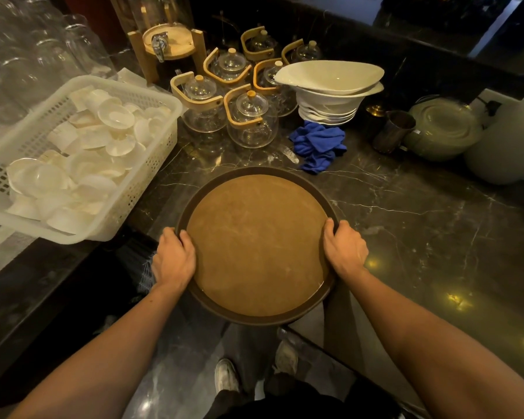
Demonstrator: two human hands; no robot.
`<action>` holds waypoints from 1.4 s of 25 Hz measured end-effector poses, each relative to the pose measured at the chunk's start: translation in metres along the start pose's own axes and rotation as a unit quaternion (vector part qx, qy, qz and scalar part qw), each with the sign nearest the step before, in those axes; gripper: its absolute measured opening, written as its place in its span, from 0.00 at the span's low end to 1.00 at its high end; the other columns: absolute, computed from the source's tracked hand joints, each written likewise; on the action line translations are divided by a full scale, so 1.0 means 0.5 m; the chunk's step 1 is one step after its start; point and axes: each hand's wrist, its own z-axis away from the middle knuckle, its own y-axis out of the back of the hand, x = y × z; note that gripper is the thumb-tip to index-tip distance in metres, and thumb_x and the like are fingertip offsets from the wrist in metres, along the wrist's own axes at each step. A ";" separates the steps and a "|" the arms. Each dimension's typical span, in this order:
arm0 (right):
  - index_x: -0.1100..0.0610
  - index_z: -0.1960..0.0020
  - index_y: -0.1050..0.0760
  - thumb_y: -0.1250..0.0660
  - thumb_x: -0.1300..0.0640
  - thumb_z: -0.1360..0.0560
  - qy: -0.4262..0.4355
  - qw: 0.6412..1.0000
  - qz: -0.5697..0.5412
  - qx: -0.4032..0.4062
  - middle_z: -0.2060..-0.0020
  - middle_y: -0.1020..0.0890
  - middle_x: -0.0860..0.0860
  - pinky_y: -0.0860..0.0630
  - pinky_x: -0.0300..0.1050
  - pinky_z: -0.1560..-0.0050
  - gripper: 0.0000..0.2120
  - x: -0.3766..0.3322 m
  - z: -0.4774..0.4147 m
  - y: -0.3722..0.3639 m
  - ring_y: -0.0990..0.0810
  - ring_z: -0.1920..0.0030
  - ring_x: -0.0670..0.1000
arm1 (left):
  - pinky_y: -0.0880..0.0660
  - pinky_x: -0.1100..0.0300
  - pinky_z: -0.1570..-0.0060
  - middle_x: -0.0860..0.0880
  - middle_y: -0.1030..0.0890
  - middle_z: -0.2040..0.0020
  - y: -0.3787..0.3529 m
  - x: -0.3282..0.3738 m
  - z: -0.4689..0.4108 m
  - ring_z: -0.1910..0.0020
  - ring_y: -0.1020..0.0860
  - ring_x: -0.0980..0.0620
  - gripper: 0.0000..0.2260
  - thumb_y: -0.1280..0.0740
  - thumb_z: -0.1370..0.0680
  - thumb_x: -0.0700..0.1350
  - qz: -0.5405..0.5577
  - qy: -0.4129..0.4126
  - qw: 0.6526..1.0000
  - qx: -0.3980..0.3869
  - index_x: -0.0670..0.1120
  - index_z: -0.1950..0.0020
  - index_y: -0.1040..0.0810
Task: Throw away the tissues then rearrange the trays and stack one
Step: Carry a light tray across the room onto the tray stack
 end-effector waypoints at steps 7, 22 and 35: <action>0.57 0.48 0.26 0.50 0.38 0.19 0.003 0.998 -0.030 -0.049 0.52 0.19 0.58 0.25 0.56 0.48 0.24 0.025 0.045 0.031 0.20 0.49 0.61 | 0.26 0.45 0.52 0.36 0.23 0.45 0.035 -0.015 -0.005 0.50 0.23 0.37 0.17 0.48 0.17 0.52 -0.009 -0.031 0.997 -0.063 0.39 0.42 0.32; 0.54 0.57 0.23 0.41 0.40 0.21 0.040 0.986 -0.158 -0.033 0.62 0.17 0.54 0.18 0.57 0.54 0.19 0.015 0.247 0.141 0.18 0.61 0.53 | 0.32 0.51 0.52 0.42 0.26 0.50 0.220 -0.117 0.102 0.53 0.28 0.45 0.12 0.44 0.18 0.52 0.087 -0.088 0.992 -0.035 0.43 0.47 0.32; 0.58 0.57 0.21 0.37 0.41 0.23 0.236 0.934 -0.209 -0.169 0.64 0.19 0.54 0.21 0.60 0.53 0.20 -0.002 0.381 0.197 0.20 0.62 0.54 | 0.32 0.52 0.55 0.46 0.25 0.48 0.318 -0.289 0.518 0.53 0.27 0.48 0.14 0.43 0.18 0.54 0.188 0.133 0.962 0.145 0.44 0.41 0.28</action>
